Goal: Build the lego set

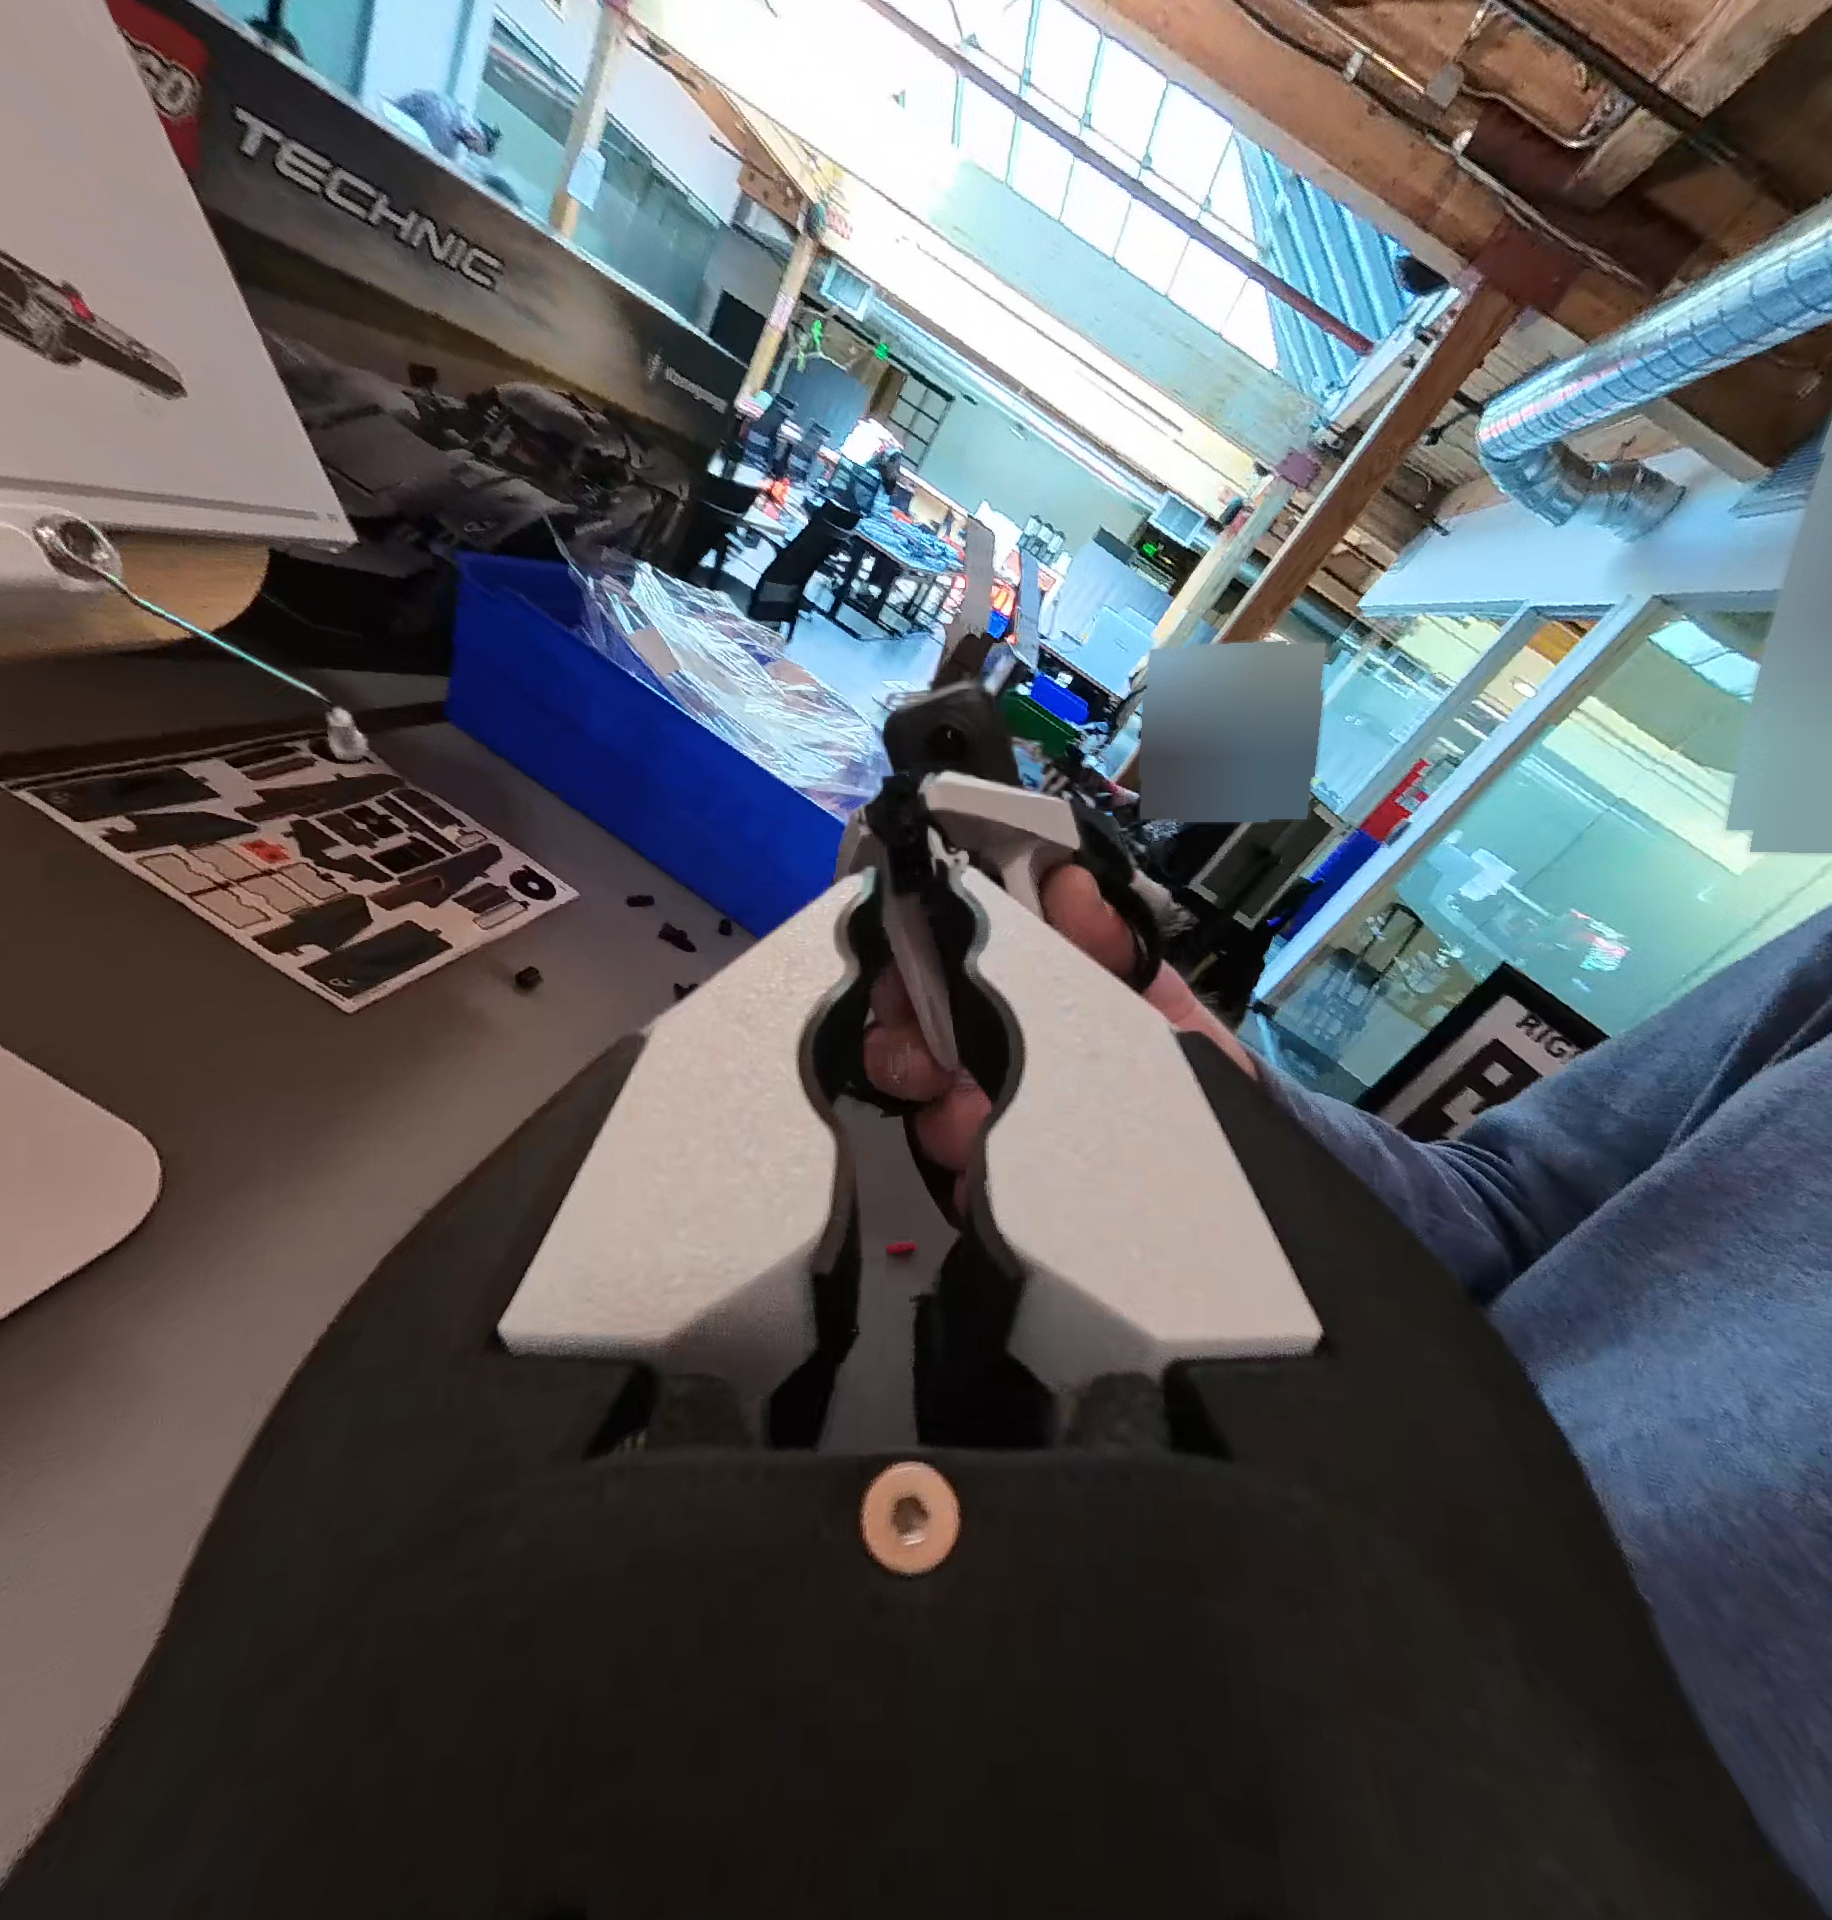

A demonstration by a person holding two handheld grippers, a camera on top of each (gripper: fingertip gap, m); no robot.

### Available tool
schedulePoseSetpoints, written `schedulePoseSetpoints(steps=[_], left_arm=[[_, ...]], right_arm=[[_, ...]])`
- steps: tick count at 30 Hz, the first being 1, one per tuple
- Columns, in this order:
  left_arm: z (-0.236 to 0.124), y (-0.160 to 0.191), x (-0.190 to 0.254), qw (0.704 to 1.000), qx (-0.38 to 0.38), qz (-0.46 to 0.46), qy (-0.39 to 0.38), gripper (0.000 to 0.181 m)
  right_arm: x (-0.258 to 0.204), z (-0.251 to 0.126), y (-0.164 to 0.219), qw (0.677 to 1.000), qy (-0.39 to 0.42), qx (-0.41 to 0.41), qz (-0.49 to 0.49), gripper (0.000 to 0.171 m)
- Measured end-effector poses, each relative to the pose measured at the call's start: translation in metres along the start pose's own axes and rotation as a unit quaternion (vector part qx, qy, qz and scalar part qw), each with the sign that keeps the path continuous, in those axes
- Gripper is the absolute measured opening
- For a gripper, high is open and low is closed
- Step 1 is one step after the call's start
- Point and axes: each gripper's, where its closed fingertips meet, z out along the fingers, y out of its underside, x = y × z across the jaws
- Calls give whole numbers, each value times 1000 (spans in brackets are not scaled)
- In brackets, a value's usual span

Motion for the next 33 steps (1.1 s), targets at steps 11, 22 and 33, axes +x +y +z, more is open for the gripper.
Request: schedulePoseSetpoints(steps=[11, 22, 33], left_arm=[[-2, 3, 2, 1000, -6, -11, 4, 23], [-17, 6, 7, 1000, 15, -22, 12, 5], [-37, -4, 3, 996, 47, -74, 28, 5]], right_arm=[[-2, 2, 4, 1000, -18, 5, 23, 4], [-5, 13, 23, 1000, -21, -11, 18, 5], [-12, -2, 13, 996, 35, -32, -73, 29]])
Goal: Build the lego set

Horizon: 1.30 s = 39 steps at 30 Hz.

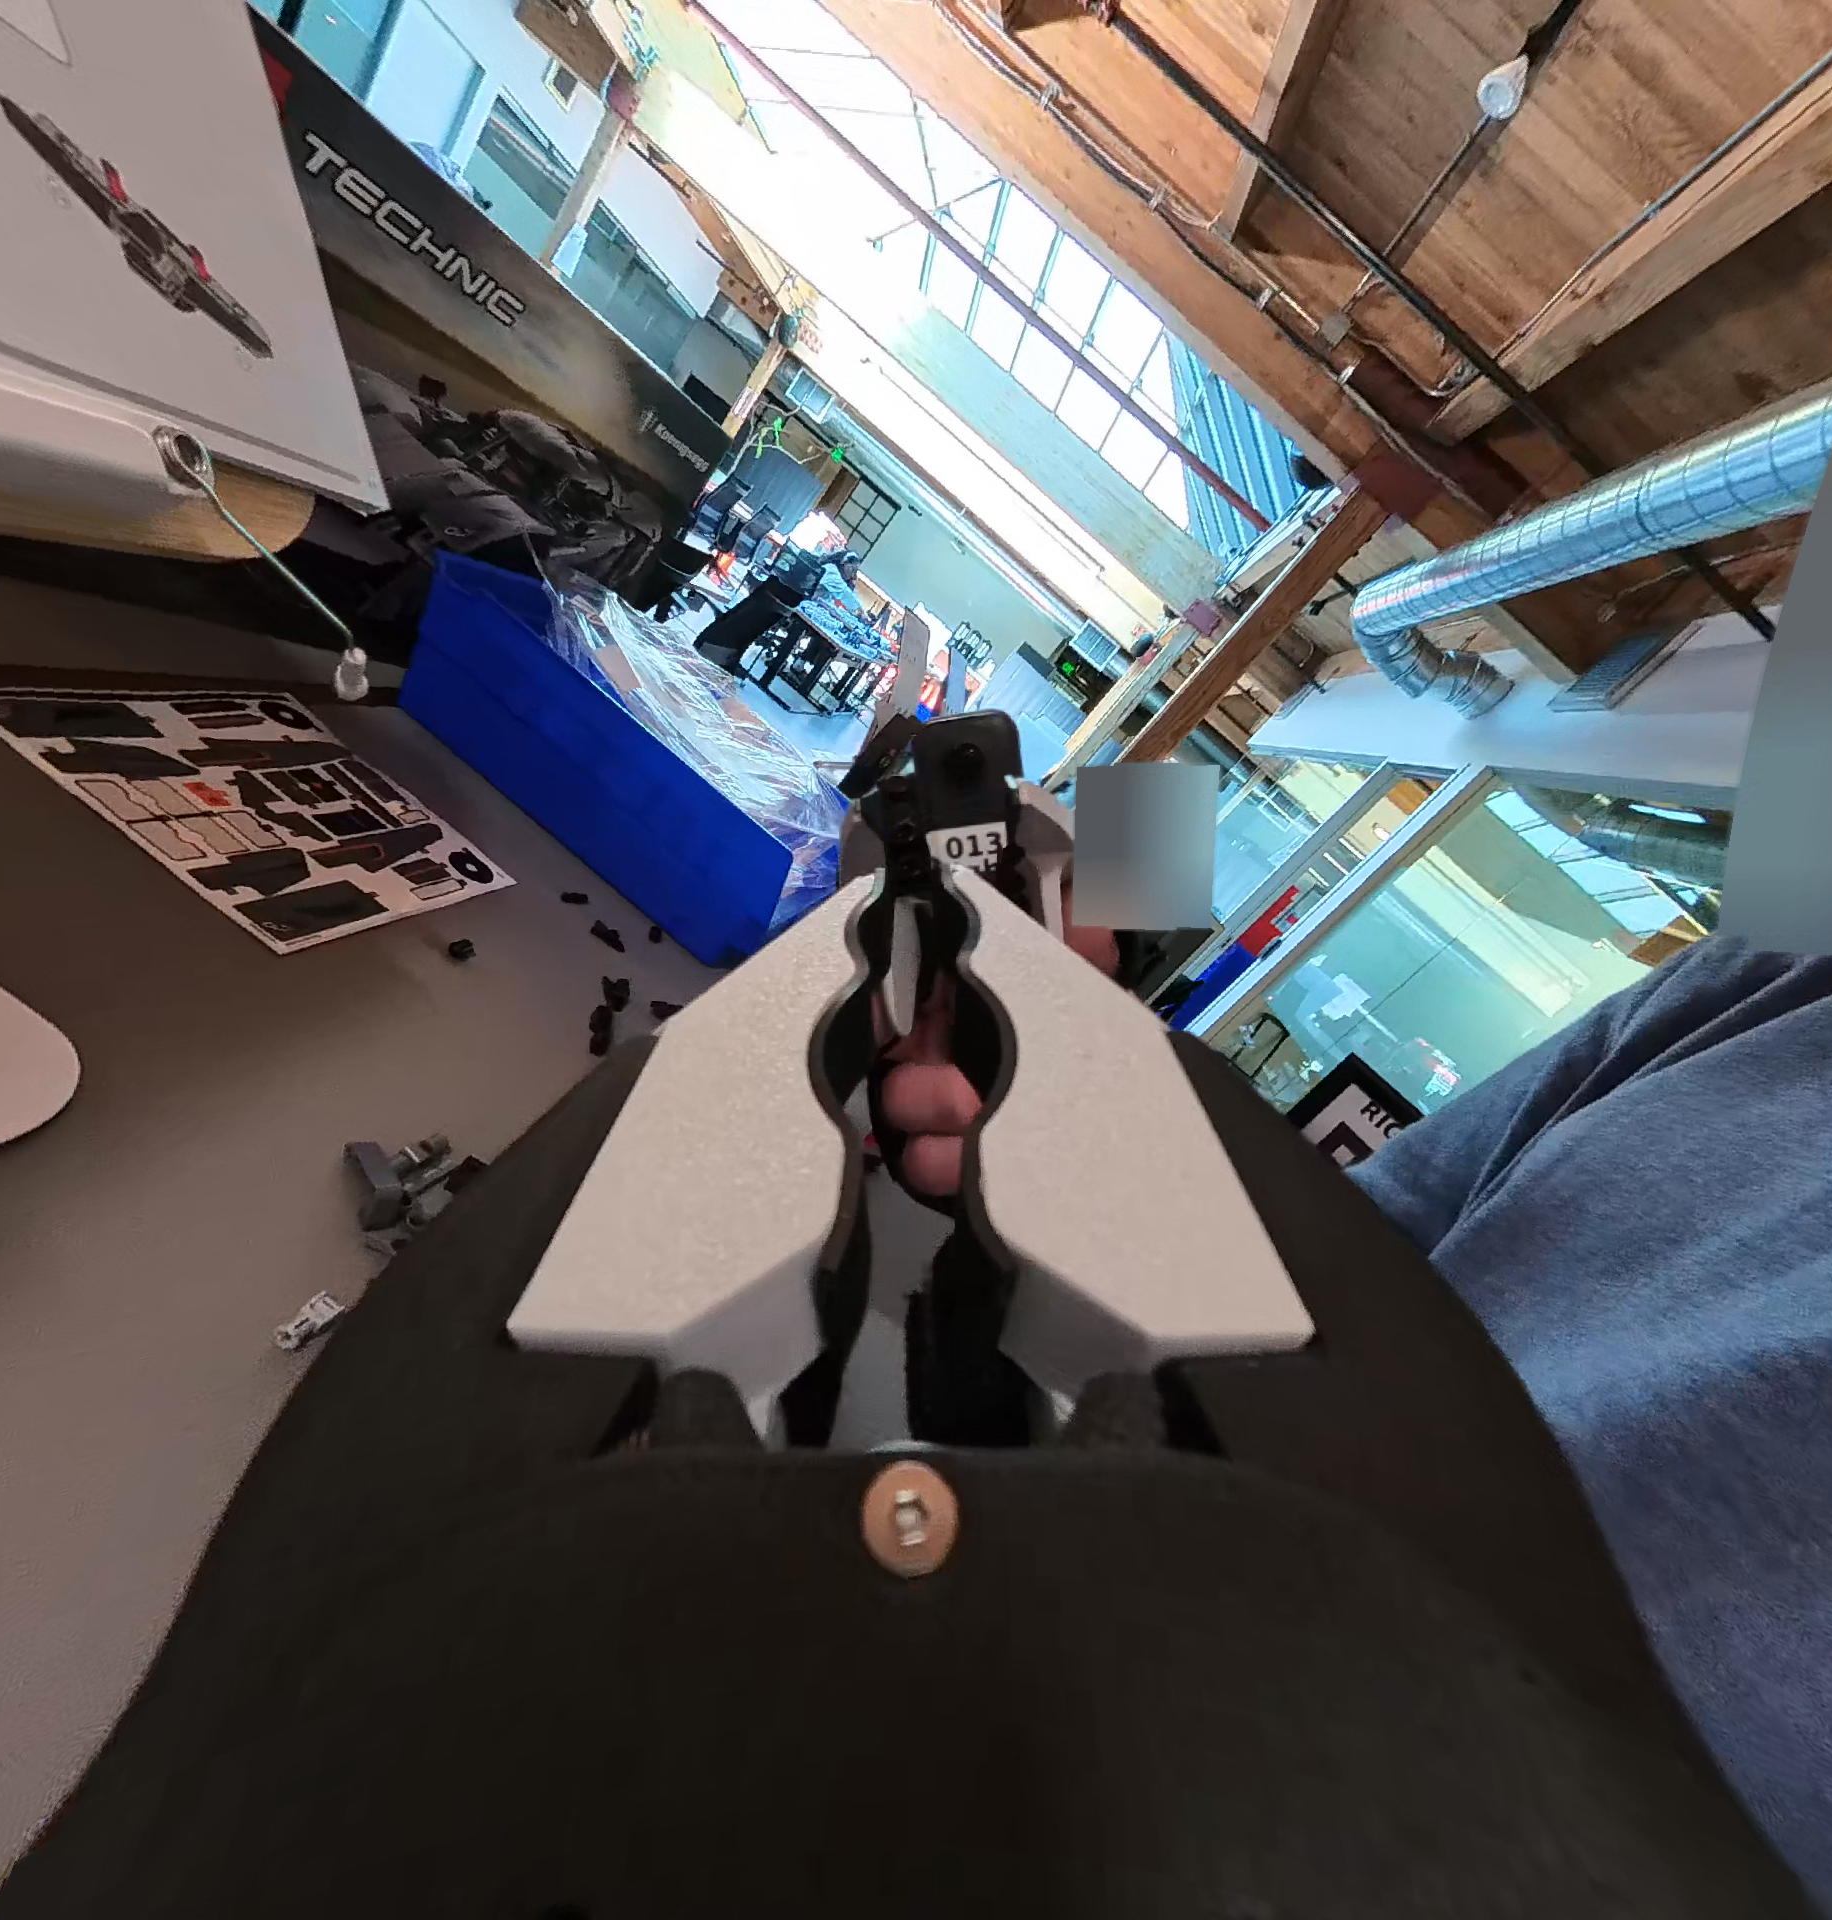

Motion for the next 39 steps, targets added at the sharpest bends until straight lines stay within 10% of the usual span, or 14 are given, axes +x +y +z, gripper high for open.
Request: schedulePoseSetpoints(steps=[9, 19, 39], left_arm=[[6, 21, -5, 998, -49, 29, -25, 6], [20, 60, -16, 991, -113, 51, -56, 6], [1, 66, -28, 980, -108, 77, -145, 6]], right_arm=[[3, -96, -18, 984, 144, -16, -105, 25], [52, -284, -1, 841, 463, -179, -216, 23], [86, -293, 25, 775, 457, -324, -293, 23]])
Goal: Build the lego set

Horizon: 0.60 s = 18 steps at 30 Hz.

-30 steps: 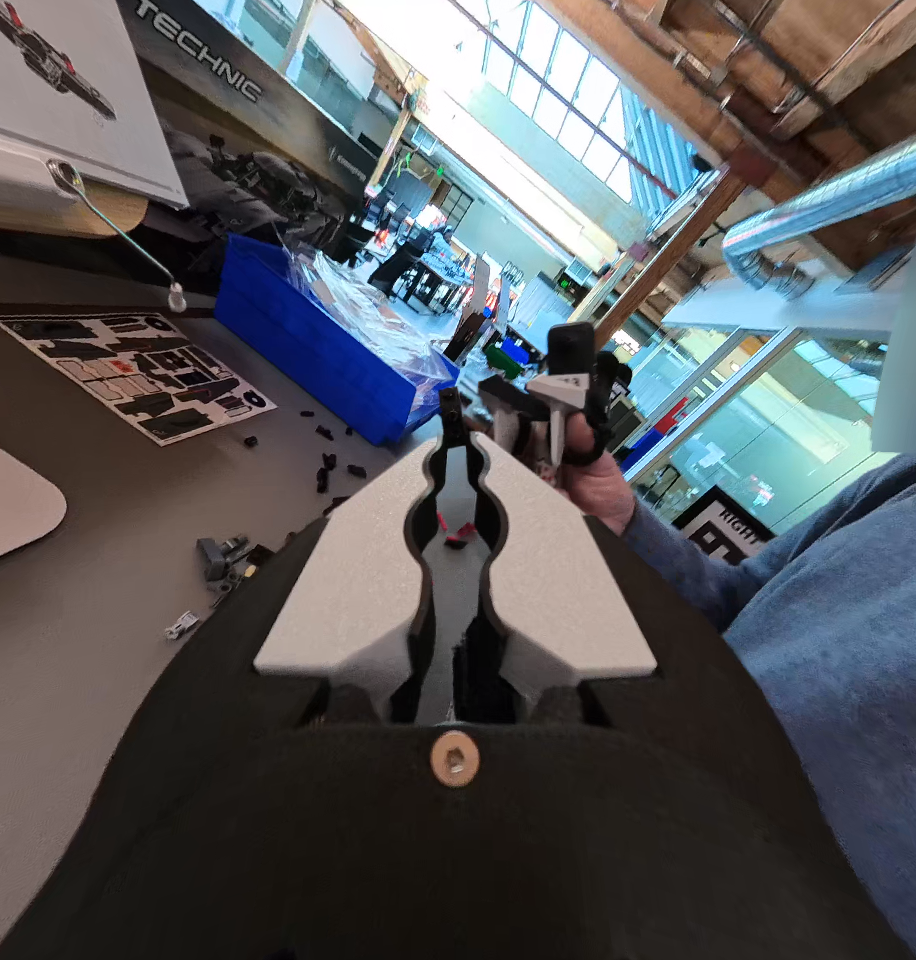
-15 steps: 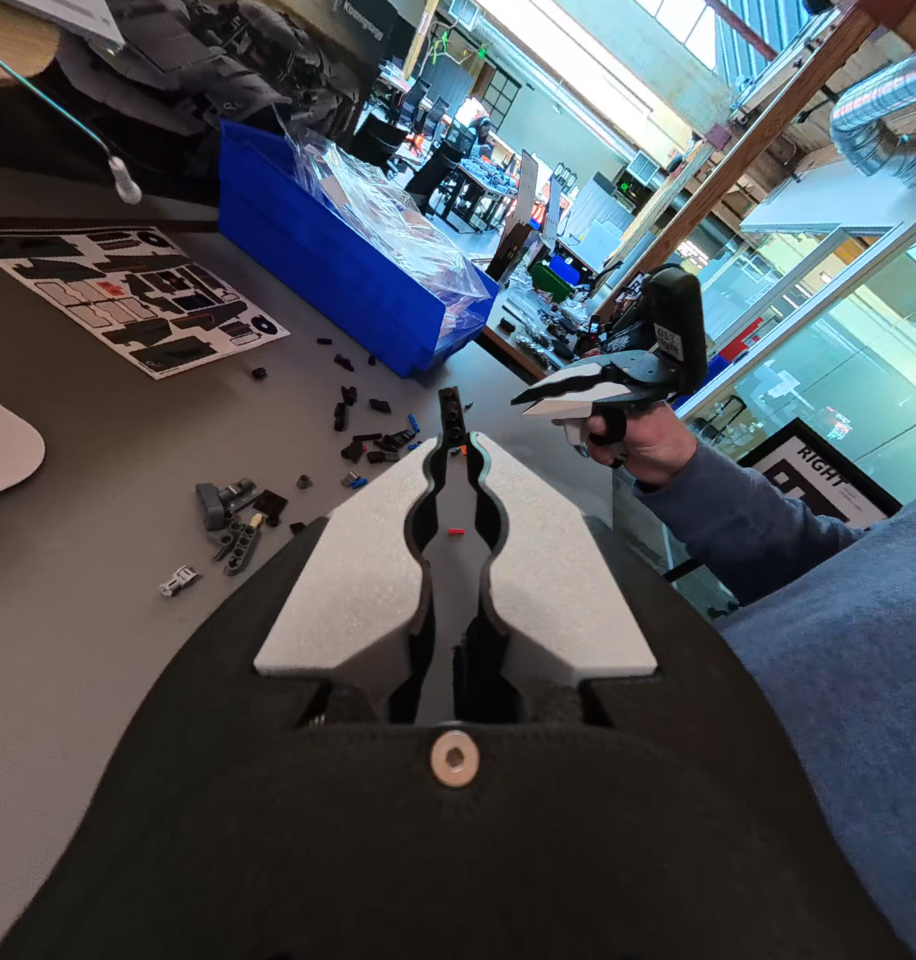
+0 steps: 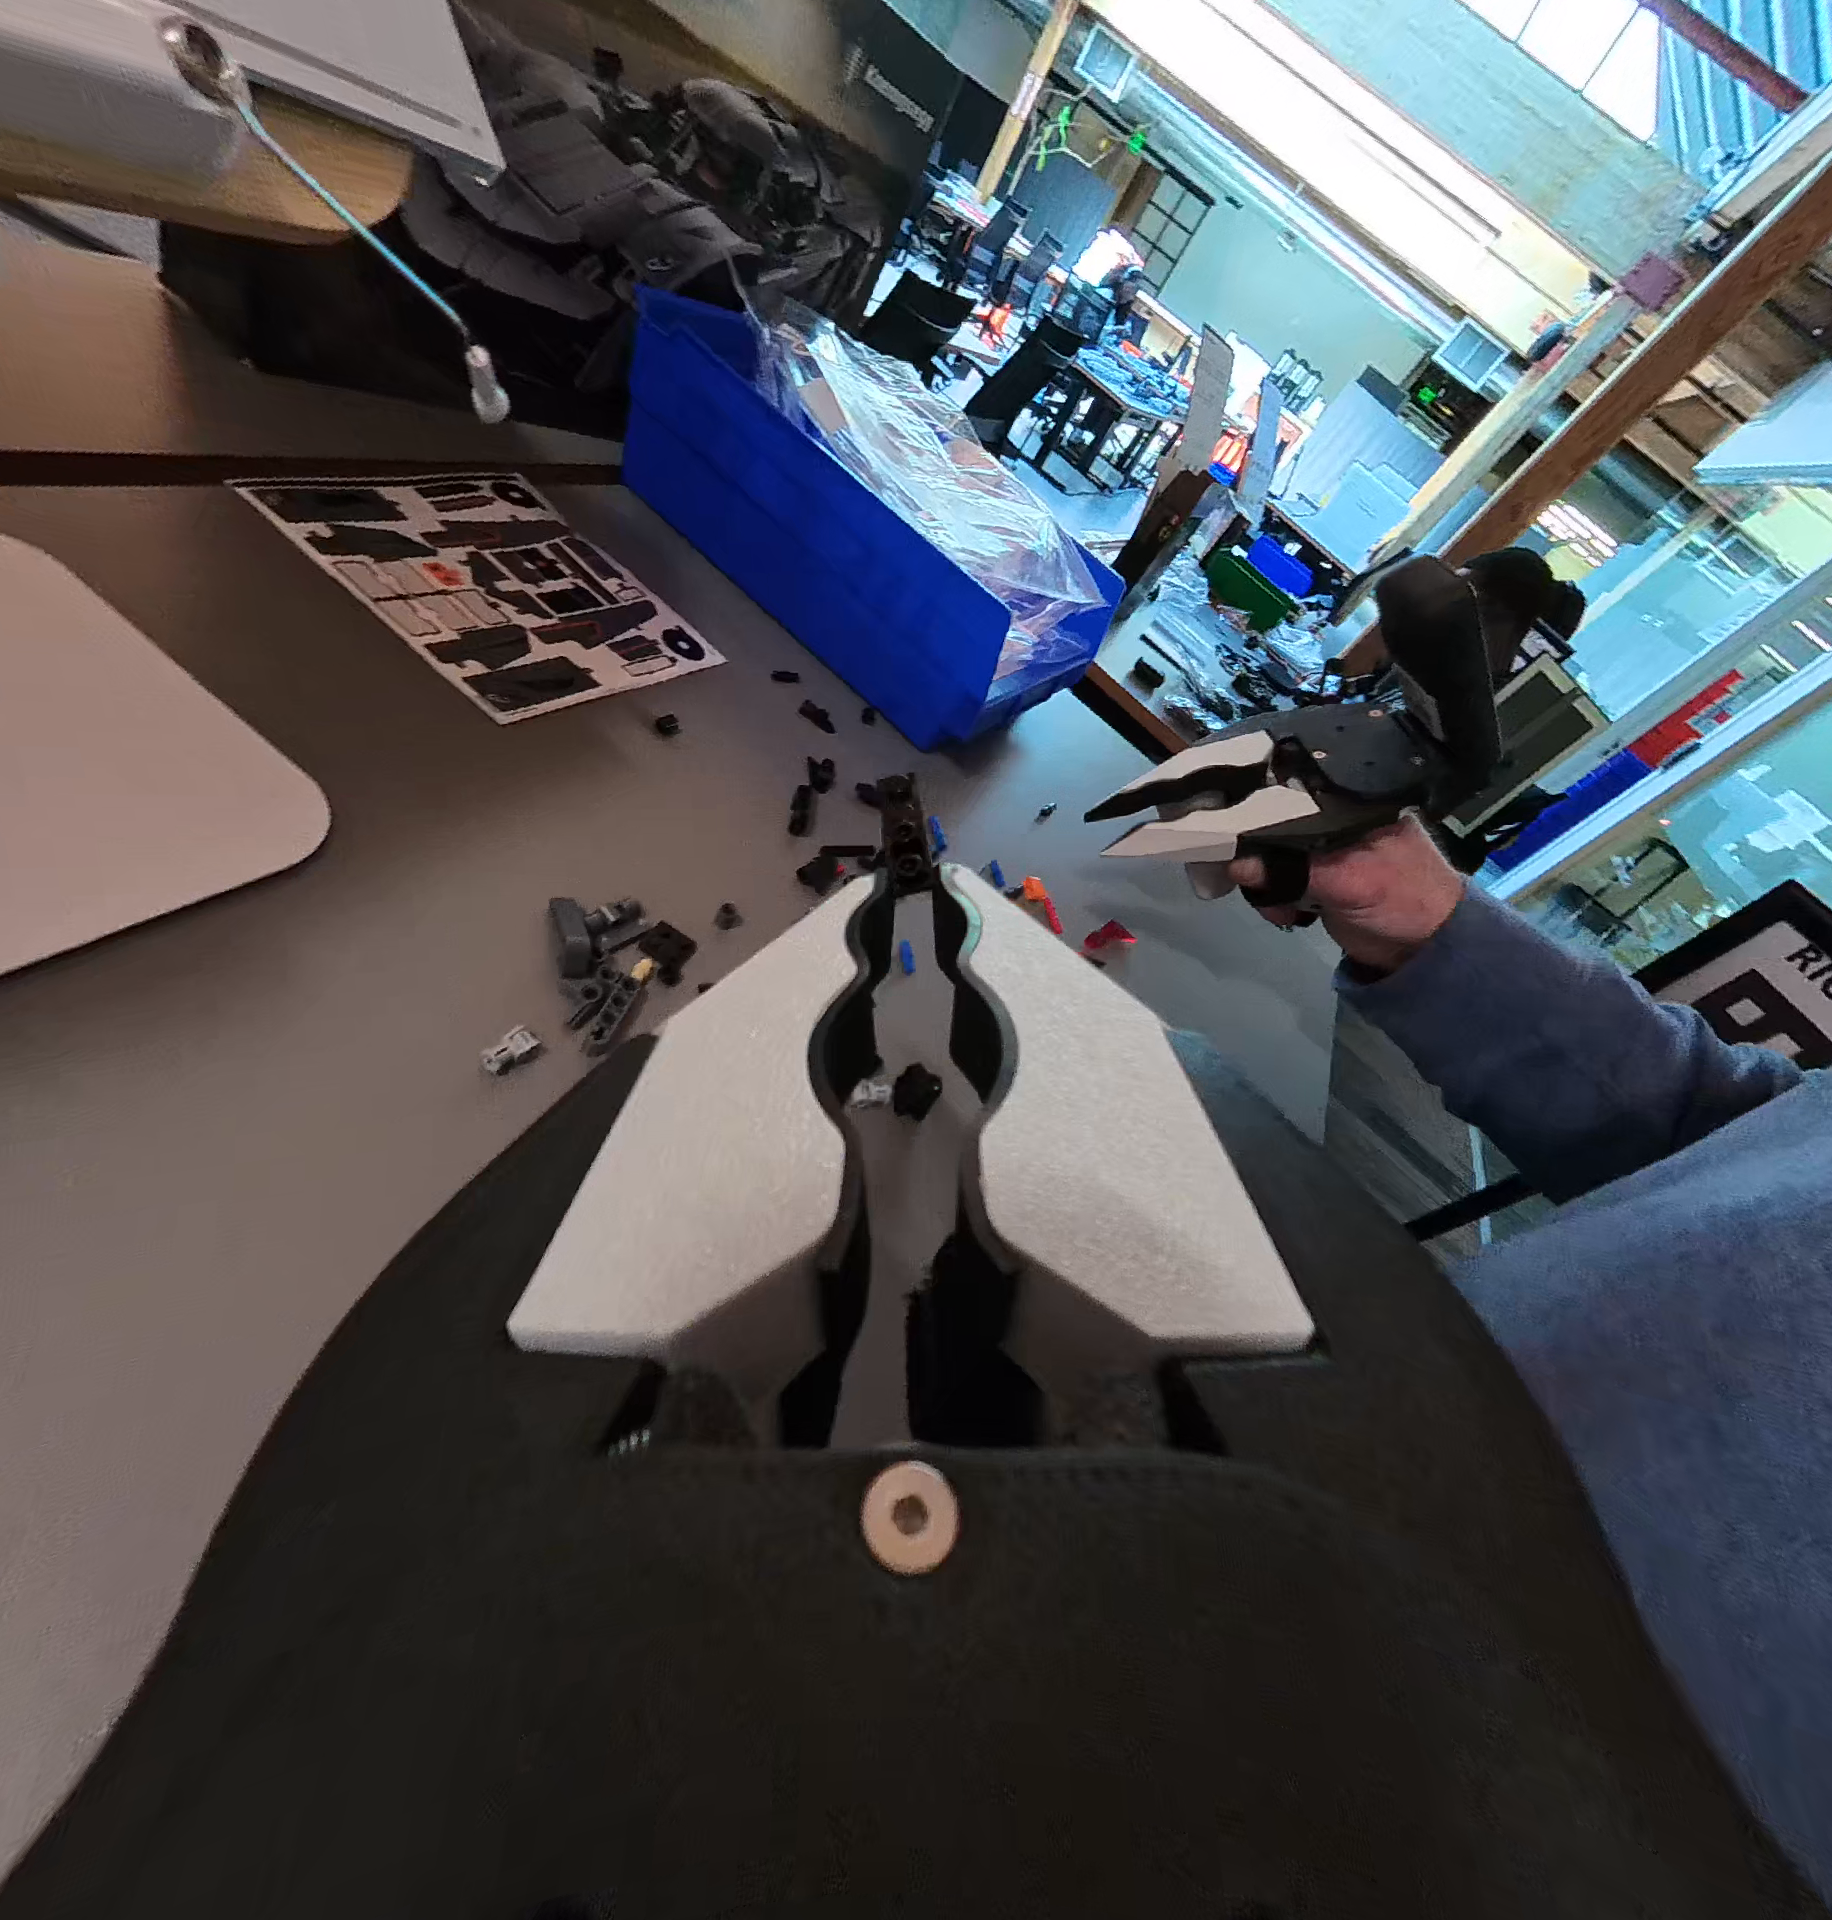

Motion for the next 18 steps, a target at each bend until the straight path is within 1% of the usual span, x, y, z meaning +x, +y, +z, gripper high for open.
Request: schedulePoseSetpoints(steps=[3, 7, 13, 18], left_arm=[[-15, 6, -7, 1000, -10, 7, -28, 6], [-32, 18, -15, 998, -17, 1, -57, 6], [-46, 31, -20, 996, -24, 0, -84, 6], [-55, 35, -21, 995, -28, 11, -98, 6]], right_arm=[[-16, 6, -2, 1000, -22, -4, -21, 23], [-50, 21, -14, 997, -65, 5, -44, 22], [-115, 50, -42, 985, -143, 18, -91, 20], [-151, 75, -66, 977, -165, 25, -135, 15]])
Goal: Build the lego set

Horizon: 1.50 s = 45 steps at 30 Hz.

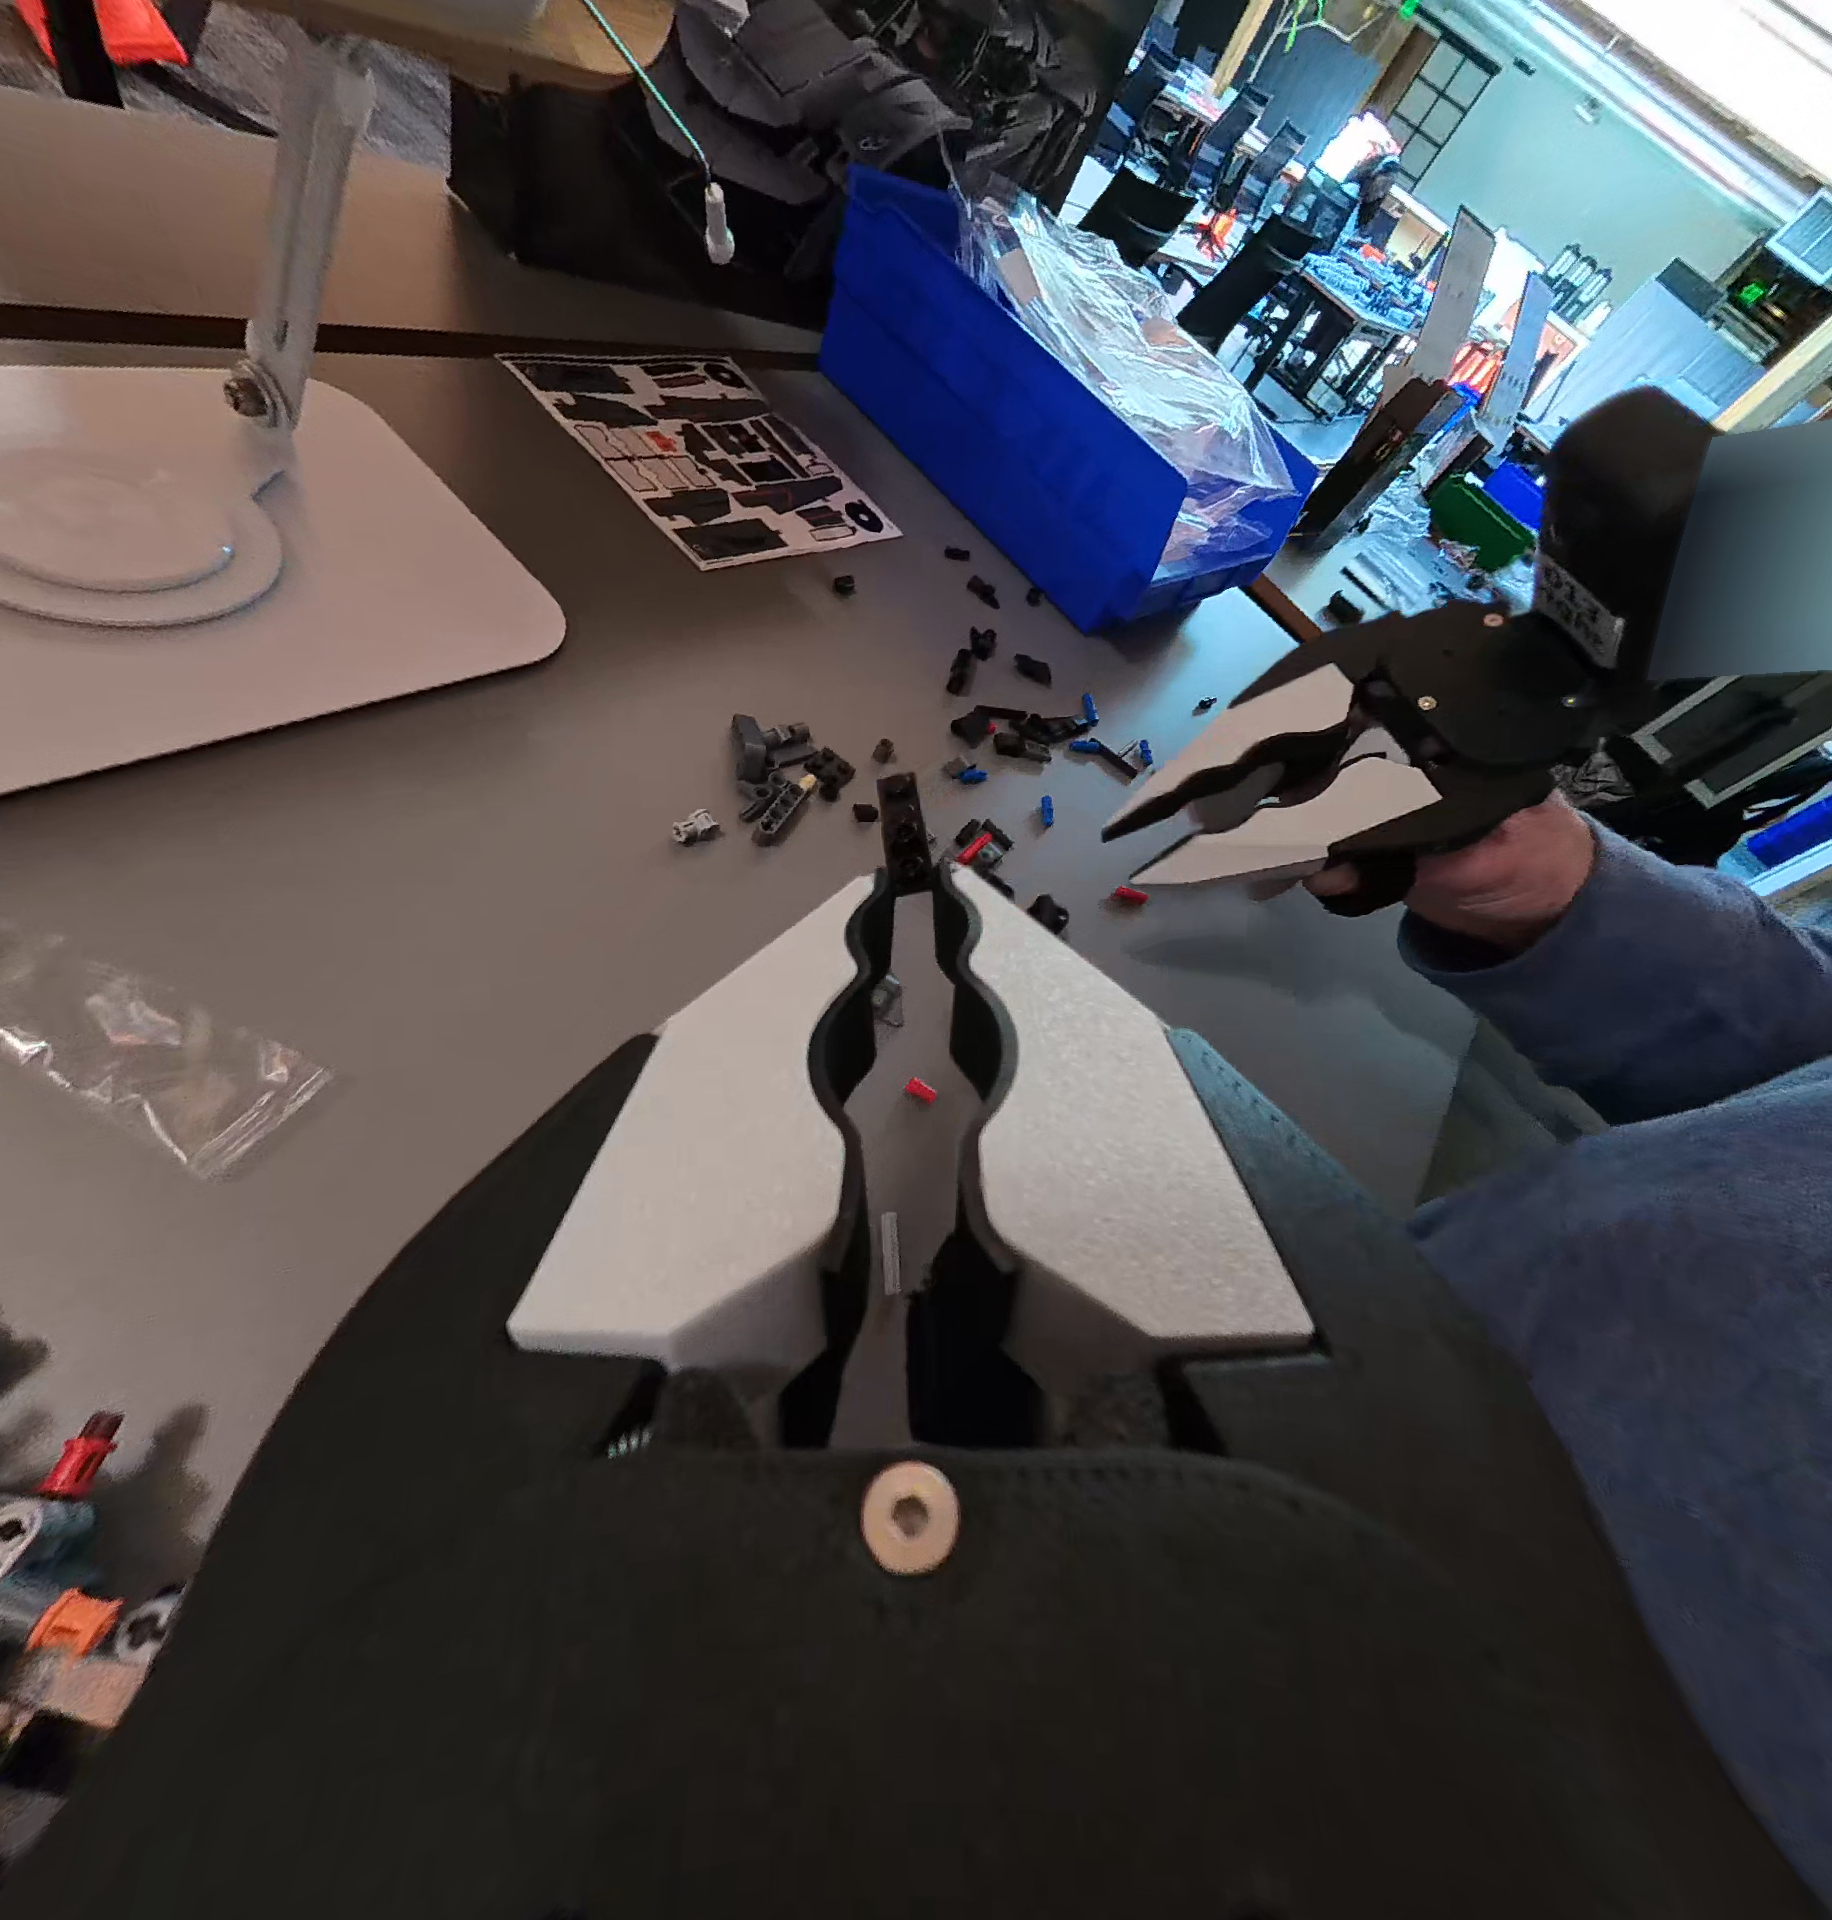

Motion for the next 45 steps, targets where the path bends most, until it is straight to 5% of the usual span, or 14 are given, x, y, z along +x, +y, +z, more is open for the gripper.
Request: schedulePoseSetpoints(steps=[7, 27, 45], left_arm=[[-17, 2, -9, 1000, 12, -1, -16, 6], [-45, -6, -32, 1000, 22, 9, -4, 6], [-45, -8, -43, 1000, 11, 13, 12, 6]], right_arm=[[33, 22, -32, 999, 23, 38, 23, 11], [94, 72, -6, 996, 46, -70, 38, 23], [136, 89, -18, 995, 54, -67, 49, 5]])
